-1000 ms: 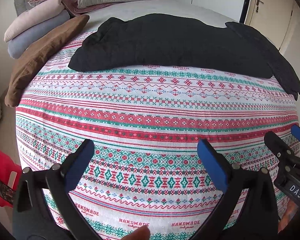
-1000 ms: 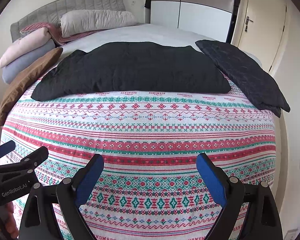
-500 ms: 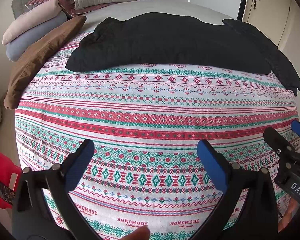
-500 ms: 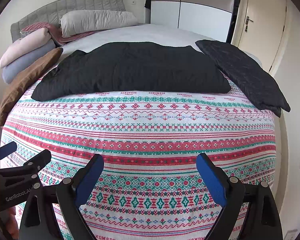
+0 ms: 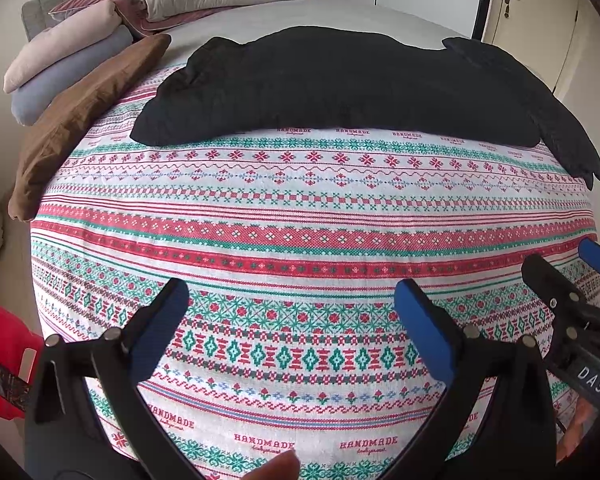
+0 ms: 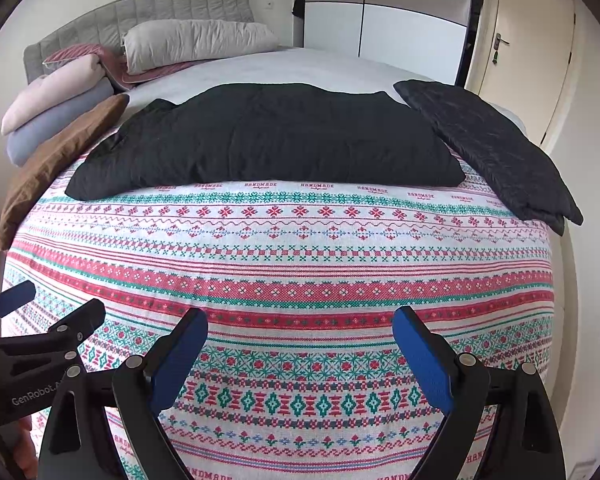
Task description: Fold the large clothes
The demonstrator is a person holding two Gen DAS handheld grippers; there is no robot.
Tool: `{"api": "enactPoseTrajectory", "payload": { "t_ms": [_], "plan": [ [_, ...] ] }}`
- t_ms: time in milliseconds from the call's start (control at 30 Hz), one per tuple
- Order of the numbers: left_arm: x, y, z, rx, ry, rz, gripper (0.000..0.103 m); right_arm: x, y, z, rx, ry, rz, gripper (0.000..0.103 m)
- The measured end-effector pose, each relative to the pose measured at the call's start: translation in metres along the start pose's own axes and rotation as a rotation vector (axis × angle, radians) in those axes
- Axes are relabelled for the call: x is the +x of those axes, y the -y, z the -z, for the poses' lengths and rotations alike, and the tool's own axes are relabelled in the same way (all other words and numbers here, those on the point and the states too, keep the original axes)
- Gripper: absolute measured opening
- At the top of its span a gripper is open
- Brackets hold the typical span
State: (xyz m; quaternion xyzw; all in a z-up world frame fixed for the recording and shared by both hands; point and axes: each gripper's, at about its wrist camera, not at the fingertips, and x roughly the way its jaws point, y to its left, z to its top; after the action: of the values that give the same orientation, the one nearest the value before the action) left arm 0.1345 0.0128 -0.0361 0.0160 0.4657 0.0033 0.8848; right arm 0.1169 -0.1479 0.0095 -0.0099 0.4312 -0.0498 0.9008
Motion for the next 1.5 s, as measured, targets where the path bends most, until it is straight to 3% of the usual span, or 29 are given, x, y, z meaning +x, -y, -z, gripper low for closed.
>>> {"api": "enactPoseTrajectory", "payload": {
  "t_ms": [1500],
  "plan": [
    [0.0004, -0.0052, 0.0037, 0.012, -0.005, -0.008, 0.102, 0.0017, 0.0002, 0.0011, 0.004, -0.004, -0.003, 0.095]
  ]
}}
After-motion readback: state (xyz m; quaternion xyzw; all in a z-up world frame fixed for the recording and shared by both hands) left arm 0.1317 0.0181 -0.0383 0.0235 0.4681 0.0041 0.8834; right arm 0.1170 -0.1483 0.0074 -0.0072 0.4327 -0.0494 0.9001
